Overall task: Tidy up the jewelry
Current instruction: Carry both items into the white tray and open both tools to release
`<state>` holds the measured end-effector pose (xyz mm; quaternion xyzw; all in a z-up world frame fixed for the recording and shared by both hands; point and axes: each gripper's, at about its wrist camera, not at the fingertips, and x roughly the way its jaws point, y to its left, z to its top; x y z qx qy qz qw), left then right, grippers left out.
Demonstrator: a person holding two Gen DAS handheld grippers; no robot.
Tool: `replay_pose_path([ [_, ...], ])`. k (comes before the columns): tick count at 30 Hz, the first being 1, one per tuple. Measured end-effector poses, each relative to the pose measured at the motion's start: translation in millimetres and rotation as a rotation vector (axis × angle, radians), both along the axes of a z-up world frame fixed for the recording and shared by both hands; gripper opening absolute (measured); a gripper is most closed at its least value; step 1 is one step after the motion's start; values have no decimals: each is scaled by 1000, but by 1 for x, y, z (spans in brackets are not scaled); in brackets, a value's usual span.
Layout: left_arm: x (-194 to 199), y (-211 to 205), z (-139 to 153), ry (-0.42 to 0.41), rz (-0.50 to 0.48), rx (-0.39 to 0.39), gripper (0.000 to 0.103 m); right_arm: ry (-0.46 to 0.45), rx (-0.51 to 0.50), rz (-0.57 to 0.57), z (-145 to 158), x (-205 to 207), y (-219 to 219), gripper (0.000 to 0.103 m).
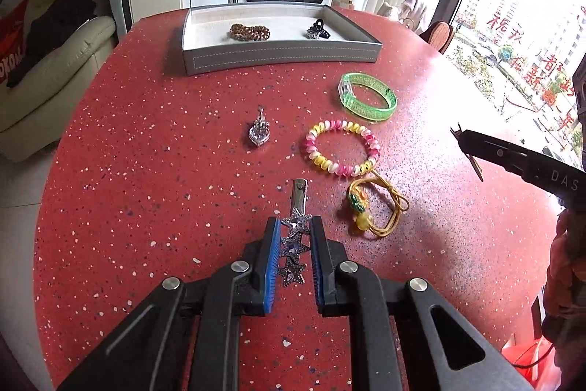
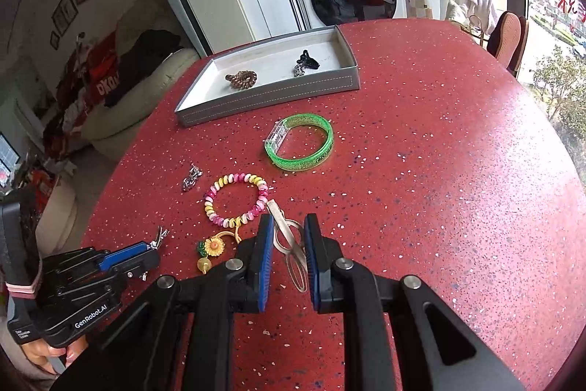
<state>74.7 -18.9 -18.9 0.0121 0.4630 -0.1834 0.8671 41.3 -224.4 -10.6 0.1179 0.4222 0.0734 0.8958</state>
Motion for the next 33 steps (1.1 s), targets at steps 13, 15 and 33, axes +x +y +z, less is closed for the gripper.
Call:
replay_pose_path([
  [13,65,13,43,-90,0,-45,34,-21,17,-6,29,40,6,18],
  [15,82,14,49,-105,1,-46,34,-25,9,-2,35,53,8,18],
  [33,235,8,27,-43,-4,-33,34,61,24,30,25,225,26,18],
])
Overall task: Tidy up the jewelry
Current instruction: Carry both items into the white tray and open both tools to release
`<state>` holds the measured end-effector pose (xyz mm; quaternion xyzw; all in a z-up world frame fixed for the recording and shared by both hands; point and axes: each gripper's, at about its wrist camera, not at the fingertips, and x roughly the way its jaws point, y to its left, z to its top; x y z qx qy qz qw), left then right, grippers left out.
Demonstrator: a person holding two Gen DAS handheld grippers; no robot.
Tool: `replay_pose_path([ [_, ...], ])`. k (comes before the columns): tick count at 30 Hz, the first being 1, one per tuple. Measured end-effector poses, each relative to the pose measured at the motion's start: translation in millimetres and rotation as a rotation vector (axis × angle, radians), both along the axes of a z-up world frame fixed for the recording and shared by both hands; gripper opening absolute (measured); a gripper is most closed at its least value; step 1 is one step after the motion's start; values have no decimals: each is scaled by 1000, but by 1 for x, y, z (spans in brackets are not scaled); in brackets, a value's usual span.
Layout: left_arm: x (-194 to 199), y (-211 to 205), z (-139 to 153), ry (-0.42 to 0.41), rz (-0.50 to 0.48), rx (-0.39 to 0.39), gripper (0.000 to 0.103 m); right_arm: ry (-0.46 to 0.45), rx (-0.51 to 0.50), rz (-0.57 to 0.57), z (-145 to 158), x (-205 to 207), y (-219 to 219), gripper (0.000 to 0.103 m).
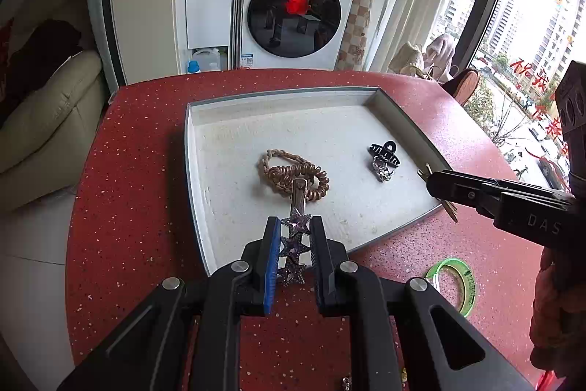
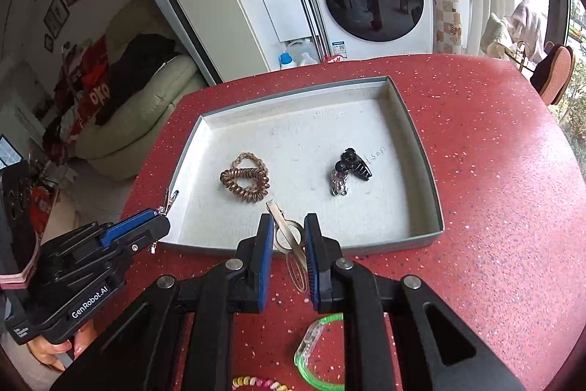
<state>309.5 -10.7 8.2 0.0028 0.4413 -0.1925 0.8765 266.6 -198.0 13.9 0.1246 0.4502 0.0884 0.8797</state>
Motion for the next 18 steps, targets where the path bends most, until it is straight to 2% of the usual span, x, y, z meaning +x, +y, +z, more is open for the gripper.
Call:
replay_pose_path([
  [8,39,-8,-35,87,18,21,34,73,33,-17,-37,49,4,18],
  [13,52,-17,-48,102,30,46,34,110,31,-31,-56,65,6,18],
  [18,60,-22,-55,94,51,86,34,123,-14,-77,-67,72,0,18],
])
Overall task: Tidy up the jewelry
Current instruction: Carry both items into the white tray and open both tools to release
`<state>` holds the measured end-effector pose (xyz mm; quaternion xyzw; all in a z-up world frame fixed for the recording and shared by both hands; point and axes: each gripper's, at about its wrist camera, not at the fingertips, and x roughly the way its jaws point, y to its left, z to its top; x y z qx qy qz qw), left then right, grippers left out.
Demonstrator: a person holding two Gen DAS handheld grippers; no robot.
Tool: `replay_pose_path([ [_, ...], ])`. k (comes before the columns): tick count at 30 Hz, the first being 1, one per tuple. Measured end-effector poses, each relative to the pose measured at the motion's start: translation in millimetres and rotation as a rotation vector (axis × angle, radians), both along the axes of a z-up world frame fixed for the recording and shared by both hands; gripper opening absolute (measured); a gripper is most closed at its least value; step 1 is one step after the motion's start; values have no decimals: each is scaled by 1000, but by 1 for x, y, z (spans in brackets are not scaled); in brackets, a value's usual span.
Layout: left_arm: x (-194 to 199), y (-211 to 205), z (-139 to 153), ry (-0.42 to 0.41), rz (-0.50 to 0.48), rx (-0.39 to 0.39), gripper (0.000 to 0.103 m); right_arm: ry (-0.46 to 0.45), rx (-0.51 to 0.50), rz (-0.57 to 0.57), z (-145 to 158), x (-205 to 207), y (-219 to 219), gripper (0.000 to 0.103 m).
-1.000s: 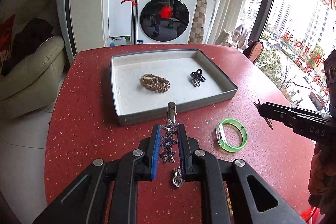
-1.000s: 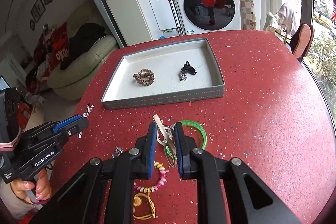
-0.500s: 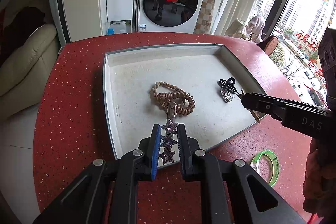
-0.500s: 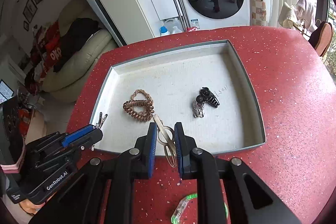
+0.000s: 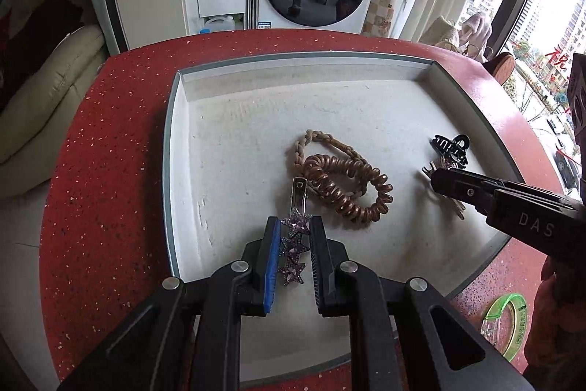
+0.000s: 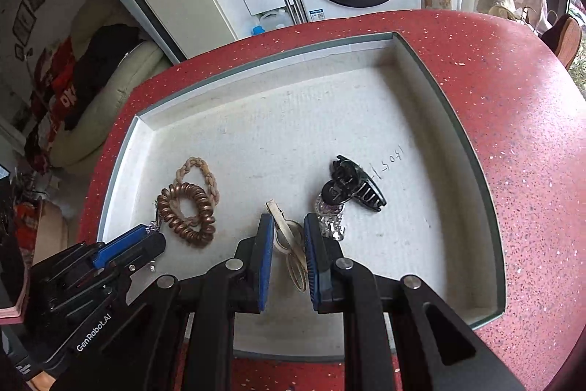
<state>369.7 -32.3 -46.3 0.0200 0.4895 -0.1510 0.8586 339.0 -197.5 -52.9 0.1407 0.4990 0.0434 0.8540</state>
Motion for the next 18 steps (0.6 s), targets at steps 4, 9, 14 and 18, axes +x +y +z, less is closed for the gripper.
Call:
replay_pose_path([
  [4,-2,-7,-1,-33,-7,54,34,-11,-31,-27,-1,-1,-4,18],
  [9,-4,-12,-1,-55,-5,89,35,-16,-66,-18,0,-4,1,19],
  [14,-9,-9,2,-60,9,99,35,-29,-42,-18,6,-9,-1,45],
  [18,-11,-8,9,-83,18,94,35,-56,-21,-8,15,-15,-3,45],
])
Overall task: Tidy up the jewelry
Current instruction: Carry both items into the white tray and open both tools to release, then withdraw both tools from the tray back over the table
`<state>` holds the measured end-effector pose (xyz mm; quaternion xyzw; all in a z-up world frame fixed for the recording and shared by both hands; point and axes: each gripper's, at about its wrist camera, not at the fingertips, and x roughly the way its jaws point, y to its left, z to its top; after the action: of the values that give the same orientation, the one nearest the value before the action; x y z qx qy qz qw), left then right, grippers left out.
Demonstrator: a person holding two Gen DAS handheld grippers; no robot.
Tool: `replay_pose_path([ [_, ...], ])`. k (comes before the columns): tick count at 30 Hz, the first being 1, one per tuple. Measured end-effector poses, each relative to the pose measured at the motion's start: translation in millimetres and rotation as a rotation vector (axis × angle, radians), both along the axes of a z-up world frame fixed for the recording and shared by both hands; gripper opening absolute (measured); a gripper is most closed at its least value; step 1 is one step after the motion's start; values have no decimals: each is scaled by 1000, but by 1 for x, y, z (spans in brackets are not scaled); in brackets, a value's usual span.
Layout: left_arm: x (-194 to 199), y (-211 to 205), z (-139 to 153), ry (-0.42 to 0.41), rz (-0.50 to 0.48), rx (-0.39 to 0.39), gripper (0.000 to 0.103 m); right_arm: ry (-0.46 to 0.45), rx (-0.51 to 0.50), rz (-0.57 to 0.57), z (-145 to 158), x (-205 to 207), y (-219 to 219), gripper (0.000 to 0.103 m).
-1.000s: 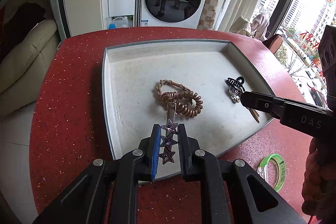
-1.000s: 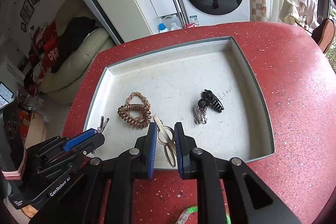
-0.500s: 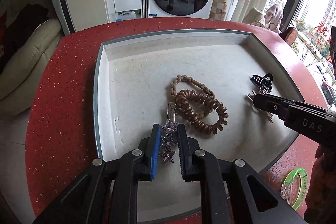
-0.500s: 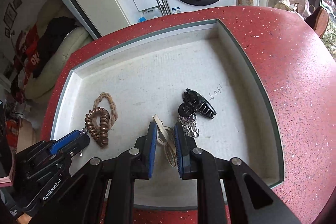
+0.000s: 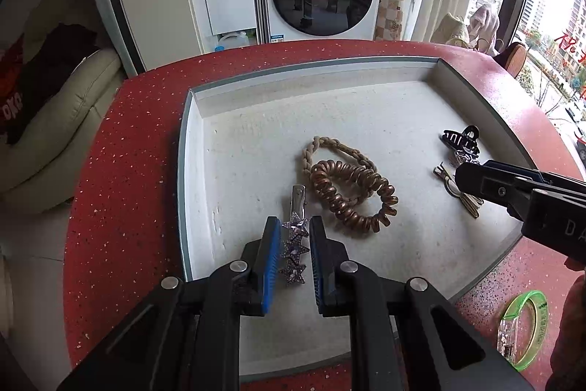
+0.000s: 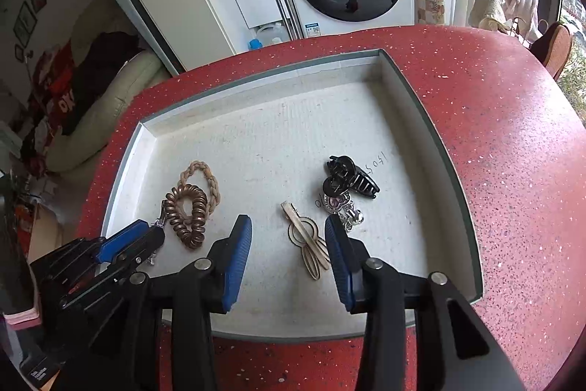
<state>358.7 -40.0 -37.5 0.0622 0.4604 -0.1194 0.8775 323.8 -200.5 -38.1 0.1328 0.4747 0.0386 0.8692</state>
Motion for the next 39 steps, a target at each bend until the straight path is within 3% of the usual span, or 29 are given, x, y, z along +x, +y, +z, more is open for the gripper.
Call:
replay_pose_path([
  [11,-9,-3,15,-52,2,-15,36,-26,41,-17,14,-18,-7,46],
  [12,-11,-3,18,-64,5,-15,46,-29,44,-19,16,-19,-8,46],
  [13,-13,-2,20,-78,12,-13,88,-32,47,-22,17,-20,-10,46],
  [14,-16,0,24,-100,27,-10,103,-35,50,-26,18,-22,-11,46],
  [16,-23,2,34,-156,32,-15,103,-38,57,-33,19,-24,-15,47],
  [23,-33,6,45,-146,29,-25,103,-57,58,-47,28,-36,-19,61],
  [25,-38,8,46,-140,36,-22,103,-61,59,-42,31,-41,-18,76],
  [27,-44,12,49,-141,50,-17,103,-72,58,-39,34,-48,-17,86],
  [39,-87,30,63,-143,69,-45,103,-152,21,-37,55,-92,-8,90],
])
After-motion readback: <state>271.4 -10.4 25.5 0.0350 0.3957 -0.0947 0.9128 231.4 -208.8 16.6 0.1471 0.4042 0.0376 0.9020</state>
